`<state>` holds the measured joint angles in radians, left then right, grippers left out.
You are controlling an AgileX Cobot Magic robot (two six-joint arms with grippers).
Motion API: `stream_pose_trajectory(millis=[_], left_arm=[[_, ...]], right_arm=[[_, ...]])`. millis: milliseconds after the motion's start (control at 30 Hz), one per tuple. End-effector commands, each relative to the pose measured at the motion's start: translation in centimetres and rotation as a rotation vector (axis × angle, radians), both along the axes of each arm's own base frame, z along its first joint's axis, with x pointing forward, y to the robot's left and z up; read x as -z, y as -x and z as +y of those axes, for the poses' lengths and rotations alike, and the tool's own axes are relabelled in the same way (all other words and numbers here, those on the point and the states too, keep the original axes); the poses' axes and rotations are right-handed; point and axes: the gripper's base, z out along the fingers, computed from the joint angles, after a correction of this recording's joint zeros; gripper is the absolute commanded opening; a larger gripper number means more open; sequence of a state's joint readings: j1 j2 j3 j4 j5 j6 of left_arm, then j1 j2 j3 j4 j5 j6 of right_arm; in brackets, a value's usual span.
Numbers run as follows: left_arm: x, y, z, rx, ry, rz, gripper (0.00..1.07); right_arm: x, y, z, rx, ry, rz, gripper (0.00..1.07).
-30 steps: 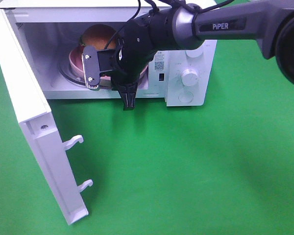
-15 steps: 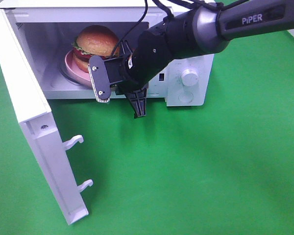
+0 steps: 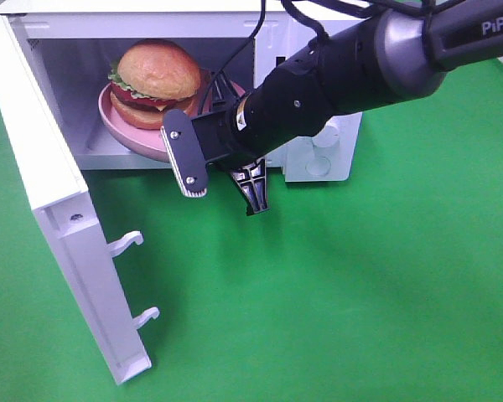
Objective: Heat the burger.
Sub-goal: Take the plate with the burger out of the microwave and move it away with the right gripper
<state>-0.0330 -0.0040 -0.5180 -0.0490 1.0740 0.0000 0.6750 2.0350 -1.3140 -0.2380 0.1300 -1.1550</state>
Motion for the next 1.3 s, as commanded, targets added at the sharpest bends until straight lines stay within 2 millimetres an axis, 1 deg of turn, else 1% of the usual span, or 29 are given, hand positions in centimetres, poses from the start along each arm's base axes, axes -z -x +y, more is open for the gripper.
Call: stream_pose_trajectory(millis=[33,100,200,300,333,367,400,433,467,667,867,967,1000,1033,1100,1267,1300], left_arm=[[0.0,0.0,0.0,-0.005,0.006,-0.009,1.00],[0.0,0.0,0.0,-0.005,0.006,-0.009,1.00],[0.0,0.0,0.0,-0.005,0.006,-0.009,1.00],[0.0,0.0,0.0,-0.005,0.006,-0.009,1.00],[0.0,0.0,0.0,-0.005,0.006,-0.009,1.00],[0.0,0.0,0.0,-0.005,0.006,-0.009,1.00],[0.0,0.0,0.0,-0.005,0.006,-0.009,1.00],[0.0,0.0,0.0,-0.005,0.006,-0.009,1.00],[0.0,0.0,0.0,-0.005,0.006,-0.009,1.00],[0.0,0.0,0.0,-0.002,0.002,-0.009,1.00],[0.0,0.0,0.0,-0.002,0.002,-0.009,1.00],[0.0,0.0,0.0,-0.002,0.002,-0.009,1.00],[0.0,0.0,0.0,-0.002,0.002,-0.009,1.00],[0.0,0.0,0.0,-0.002,0.002,-0.009,1.00],[0.0,0.0,0.0,-0.002,0.002,-0.009,1.00],[0.0,0.0,0.0,-0.002,0.002,-0.009,1.00],[0.0,0.0,0.0,-0.002,0.002,-0.009,1.00]], right_arm=[[-1.5,0.0,-0.9,0.035,-0.044,-0.019,0.00],[-1.8,0.8,-1.5,0.030,-0.055,-0.027,0.00],[-2.0,1.2,-1.8,0.029,-0.057,-0.028,0.00],[-1.8,1.8,-2.2,0.027,-0.056,-0.024,0.00],[-1.8,2.2,-2.5,0.025,-0.060,-0.024,0.00],[-1.8,2.2,-2.5,0.025,-0.060,-0.024,0.00],[-1.9,2.9,-2.5,0.012,-0.063,-0.025,0.00],[-1.9,2.9,-2.5,0.012,-0.063,-0.025,0.00],[-1.9,3.4,-2.8,0.009,-0.066,-0.026,0.00],[-1.4,4.4,-3.5,0.009,-0.058,-0.009,0.00],[-1.5,6.1,-4.8,0.011,-0.046,0.009,0.00],[-1.5,6.4,-5.1,0.011,-0.045,0.012,0.00],[-1.4,7.0,-5.5,0.012,-0.040,0.019,0.00],[-1.4,7.0,-5.5,0.012,-0.040,0.019,0.00],[-1.3,8.1,-6.4,0.012,-0.029,0.032,0.00],[-1.6,8.9,-7.0,0.012,-0.029,0.032,0.00],[-1.6,9.4,-7.4,0.013,-0.027,0.035,0.00]])
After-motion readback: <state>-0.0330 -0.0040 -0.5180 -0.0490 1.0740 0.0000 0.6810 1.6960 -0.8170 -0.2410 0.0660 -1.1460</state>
